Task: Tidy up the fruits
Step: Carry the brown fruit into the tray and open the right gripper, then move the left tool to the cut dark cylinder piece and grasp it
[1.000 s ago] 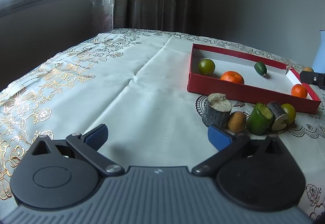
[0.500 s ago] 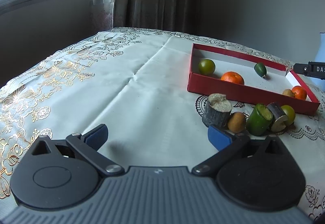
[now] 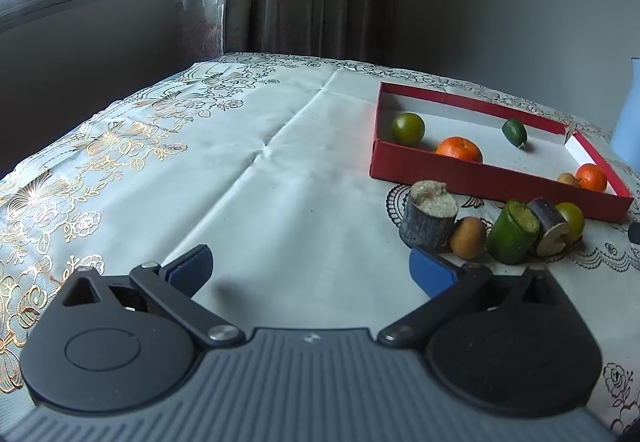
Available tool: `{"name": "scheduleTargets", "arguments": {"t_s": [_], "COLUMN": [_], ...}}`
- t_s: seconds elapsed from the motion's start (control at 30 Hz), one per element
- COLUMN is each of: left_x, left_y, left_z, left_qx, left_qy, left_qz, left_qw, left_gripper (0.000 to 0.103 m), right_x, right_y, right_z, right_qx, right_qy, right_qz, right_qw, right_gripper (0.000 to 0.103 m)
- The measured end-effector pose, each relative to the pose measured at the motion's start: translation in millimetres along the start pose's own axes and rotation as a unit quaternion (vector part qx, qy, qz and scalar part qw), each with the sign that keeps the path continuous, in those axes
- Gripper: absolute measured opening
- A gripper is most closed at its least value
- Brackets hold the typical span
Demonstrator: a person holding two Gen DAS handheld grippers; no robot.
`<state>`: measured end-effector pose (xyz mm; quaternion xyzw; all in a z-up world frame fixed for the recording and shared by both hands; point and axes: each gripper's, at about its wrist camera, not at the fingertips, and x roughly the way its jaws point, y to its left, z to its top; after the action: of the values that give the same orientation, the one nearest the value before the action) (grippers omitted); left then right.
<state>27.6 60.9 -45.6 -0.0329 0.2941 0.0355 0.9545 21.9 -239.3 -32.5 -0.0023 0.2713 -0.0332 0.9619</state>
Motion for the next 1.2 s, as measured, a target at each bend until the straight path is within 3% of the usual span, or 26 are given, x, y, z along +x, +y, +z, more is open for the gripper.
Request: {"name": "scheduleTargets", "arguments": {"t_s": [0.07,0.27,0.57,0.8,1.07,1.2], "left_x": [0.4,2.4,-0.1,7.3,33.8,34.6], "left_y": [-0.4,-2.4,-5.7,-26.5,-47.0,-47.2], "left_z": [-0.1,-0.7,1.3,11.6,19.2,21.0], "left_qx": [0.001,0.011,0.024,0.066,0.091,0.086], "left_qy": [0.002,0.011,-0.001,-0.002,0.038,0.037], "left_qz": [0.003,0.006,-0.007,-0.018,0.003,-0.015], "left_qw": [1.0,0.9999,0.9997,0.9977,0.9951,0.9955], "left_gripper": [0.103,0.103,0.103,0.103,0.103,0.103], "right_x": [6.8,14.4,18.1,18.2,19.0,19.6], "right_y": [4.6,9.8,-0.6,-6.1,-8.7,-10.2], "right_z": [-1.1,-5.5,-3.7,-3.3,-3.5,-3.5], "right_qx": [-0.012,-0.028,0.0,0.019,0.028,0.034], "right_qy": [0.026,0.06,0.068,0.066,0.066,0.066], "right_qz": [-0.003,-0.014,0.008,0.018,0.022,0.022], "right_qw": [1.0,0.998,0.998,0.997,0.997,0.997], "right_gripper": [0.091,0.091,0.092,0.092,0.092,0.092]}}
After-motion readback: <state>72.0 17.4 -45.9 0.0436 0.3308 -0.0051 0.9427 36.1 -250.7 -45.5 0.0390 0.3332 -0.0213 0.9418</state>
